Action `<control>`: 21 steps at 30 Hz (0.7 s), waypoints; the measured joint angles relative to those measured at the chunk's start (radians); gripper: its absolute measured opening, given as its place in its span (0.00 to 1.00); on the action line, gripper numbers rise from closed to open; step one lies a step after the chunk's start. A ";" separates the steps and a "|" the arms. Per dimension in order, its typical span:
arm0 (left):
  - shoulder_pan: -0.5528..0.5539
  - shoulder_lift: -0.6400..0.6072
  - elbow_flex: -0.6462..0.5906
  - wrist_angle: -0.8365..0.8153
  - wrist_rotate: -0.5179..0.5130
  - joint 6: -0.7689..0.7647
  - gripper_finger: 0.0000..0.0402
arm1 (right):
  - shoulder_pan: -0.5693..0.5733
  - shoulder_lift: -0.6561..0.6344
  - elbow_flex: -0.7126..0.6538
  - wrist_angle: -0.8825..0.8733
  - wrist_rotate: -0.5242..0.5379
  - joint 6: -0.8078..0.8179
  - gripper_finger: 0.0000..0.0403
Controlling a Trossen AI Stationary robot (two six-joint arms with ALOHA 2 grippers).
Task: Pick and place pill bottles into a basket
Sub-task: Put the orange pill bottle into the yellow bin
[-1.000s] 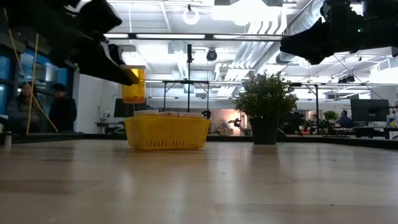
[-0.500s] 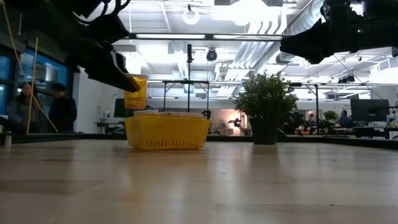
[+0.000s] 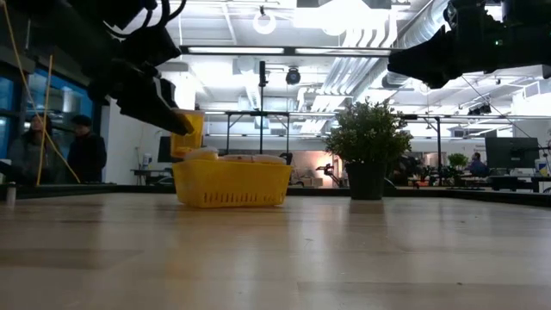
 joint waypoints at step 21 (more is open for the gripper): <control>0.000 -0.005 0.000 0.003 0.007 0.029 0.52 | 0.000 0.000 0.000 0.000 0.000 0.000 0.43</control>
